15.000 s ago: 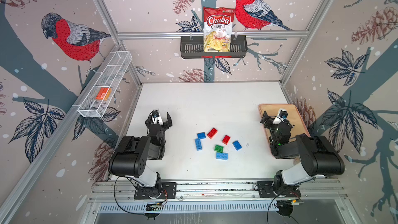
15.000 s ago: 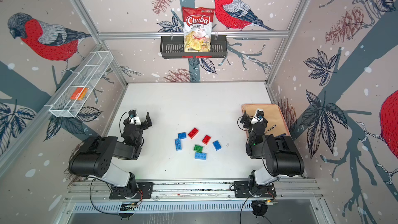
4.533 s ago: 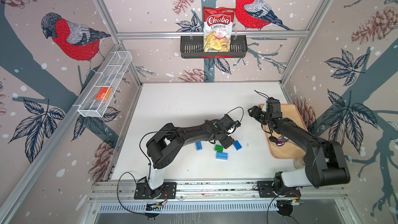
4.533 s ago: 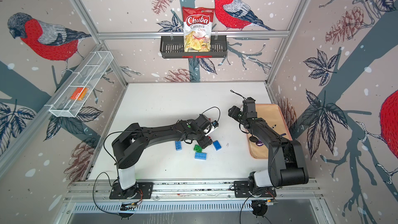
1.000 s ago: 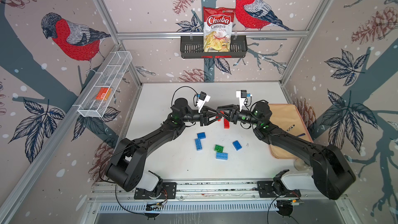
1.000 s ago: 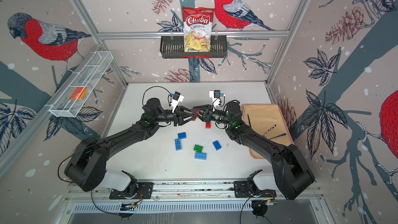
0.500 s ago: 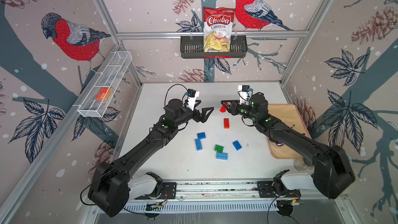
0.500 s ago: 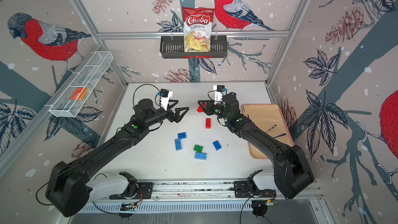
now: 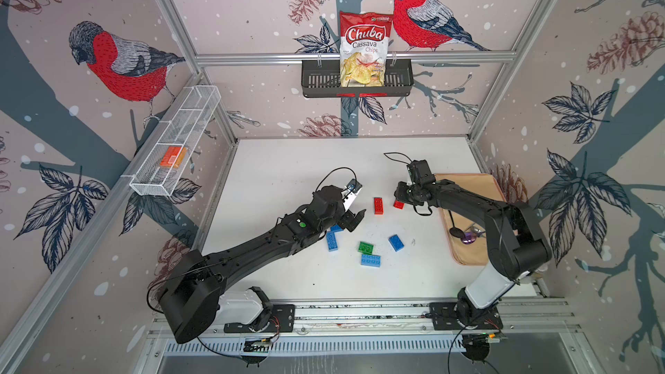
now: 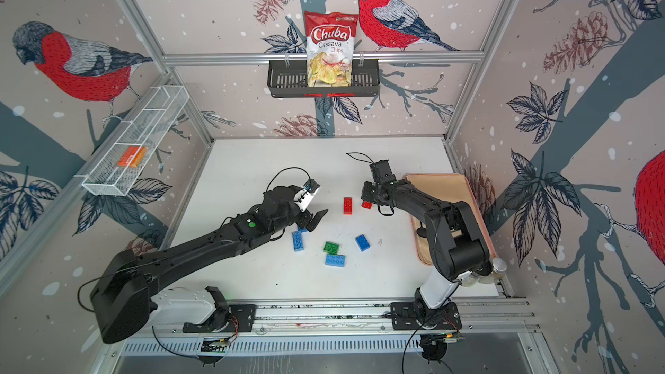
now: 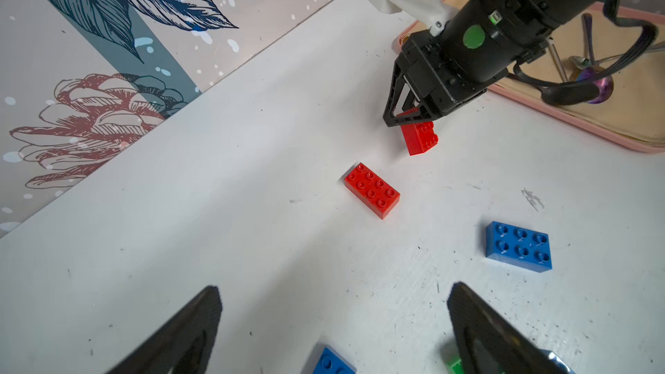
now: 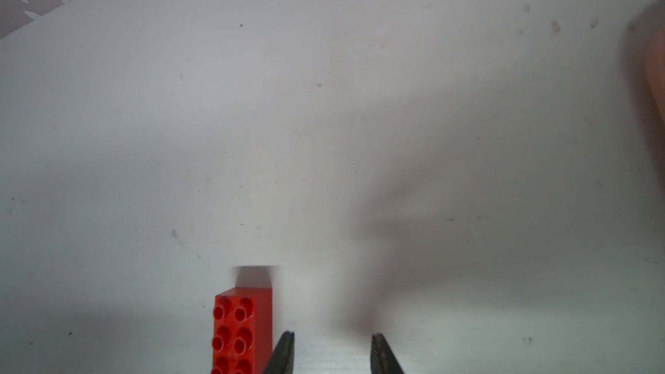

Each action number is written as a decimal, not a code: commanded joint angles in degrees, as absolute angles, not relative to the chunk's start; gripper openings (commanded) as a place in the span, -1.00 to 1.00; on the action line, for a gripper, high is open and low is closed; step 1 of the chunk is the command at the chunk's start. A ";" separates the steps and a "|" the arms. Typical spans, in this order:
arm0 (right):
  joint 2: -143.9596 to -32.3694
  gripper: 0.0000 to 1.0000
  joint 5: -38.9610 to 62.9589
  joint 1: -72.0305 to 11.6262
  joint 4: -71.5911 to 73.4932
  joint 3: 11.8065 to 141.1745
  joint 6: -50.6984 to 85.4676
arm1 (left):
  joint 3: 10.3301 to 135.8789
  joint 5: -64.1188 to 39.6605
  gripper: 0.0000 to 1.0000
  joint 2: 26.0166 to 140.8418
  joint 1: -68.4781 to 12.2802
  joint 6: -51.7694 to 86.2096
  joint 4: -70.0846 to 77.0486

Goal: Assemble a rectangle with lego
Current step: Adjust the lego brick at the center of the board.

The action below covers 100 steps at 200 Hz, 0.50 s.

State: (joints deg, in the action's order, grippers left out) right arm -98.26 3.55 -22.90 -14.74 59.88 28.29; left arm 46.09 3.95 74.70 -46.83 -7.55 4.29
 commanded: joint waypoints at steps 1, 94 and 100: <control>-101.20 -0.48 2.13 -23.28 -17.99 62.04 26.94 | 46.31 1.42 0.95 75.73 -47.37 -8.35 7.69; -107.59 0.09 -2.25 -25.56 -18.19 64.95 26.16 | 48.16 -0.35 0.95 78.22 -47.37 -7.30 6.07; -107.38 0.13 -2.45 -25.62 -18.04 64.80 26.15 | 48.25 -0.47 0.95 78.35 -47.38 -7.24 6.06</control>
